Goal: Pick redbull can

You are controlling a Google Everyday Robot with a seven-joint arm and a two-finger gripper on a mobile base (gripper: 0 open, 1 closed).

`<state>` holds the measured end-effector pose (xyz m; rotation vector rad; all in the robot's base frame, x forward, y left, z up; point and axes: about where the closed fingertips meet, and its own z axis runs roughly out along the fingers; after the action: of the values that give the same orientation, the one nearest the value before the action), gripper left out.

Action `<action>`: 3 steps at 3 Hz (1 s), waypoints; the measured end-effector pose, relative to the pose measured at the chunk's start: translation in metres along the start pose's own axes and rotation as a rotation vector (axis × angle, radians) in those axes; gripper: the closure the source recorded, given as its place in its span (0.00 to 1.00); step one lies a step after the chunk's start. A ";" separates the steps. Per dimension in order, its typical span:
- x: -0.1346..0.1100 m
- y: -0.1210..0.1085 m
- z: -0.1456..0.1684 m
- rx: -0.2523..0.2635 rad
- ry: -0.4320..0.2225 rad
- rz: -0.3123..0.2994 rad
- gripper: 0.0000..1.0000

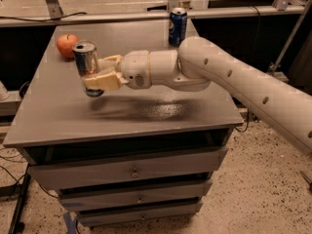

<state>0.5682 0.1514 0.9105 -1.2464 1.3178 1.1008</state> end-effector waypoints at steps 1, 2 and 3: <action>0.000 0.000 0.000 0.000 0.000 0.000 1.00; -0.013 0.011 0.006 -0.039 0.009 -0.158 1.00; -0.057 0.051 0.027 -0.159 0.049 -0.544 1.00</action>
Offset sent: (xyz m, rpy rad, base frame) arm -0.0420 0.0319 0.0508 -0.0937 -0.7151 0.2571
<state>0.5187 0.1880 0.9638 -1.6348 0.8544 0.7943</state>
